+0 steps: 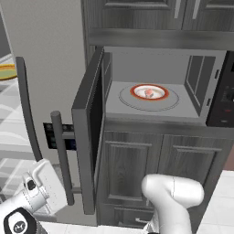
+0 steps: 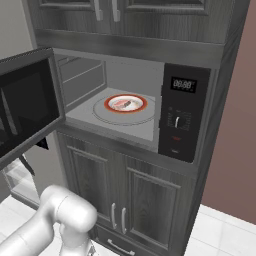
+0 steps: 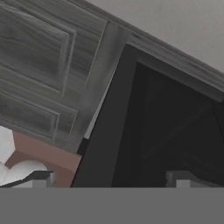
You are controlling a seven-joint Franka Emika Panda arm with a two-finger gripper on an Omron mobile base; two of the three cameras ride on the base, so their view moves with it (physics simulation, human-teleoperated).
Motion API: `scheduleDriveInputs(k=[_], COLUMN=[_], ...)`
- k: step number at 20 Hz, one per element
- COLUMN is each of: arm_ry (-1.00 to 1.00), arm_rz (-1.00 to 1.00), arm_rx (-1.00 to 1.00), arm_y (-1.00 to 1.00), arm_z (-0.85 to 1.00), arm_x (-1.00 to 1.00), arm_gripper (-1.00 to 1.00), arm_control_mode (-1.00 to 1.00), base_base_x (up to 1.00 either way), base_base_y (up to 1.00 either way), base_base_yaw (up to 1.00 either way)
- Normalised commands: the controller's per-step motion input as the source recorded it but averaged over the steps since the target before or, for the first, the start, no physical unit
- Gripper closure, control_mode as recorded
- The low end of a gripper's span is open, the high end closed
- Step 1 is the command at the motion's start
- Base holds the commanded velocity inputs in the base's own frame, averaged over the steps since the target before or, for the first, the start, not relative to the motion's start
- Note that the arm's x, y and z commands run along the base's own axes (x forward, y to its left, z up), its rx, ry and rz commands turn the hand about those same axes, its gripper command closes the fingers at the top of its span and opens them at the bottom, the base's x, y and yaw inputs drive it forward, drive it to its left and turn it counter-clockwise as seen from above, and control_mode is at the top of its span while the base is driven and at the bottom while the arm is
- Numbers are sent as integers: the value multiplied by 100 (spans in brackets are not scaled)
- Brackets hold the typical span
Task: Transport the steak from the fridge to the microwave and turn on the microwave.
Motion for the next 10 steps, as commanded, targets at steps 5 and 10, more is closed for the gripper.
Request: scheduleDriveInputs(k=[5, 10], arm_ry=[-5, -8], arm_rz=[0, 0], arm_rx=[0, 0], arm_y=[-24, -22], arm_z=[10, 20], arm_x=[10, 4], arm_gripper=[-100, -100], arm_control_mode=[-100, -100], base_base_x=[0, 0], base_base_y=[0, 0], base_base_yaw=[0, 0])
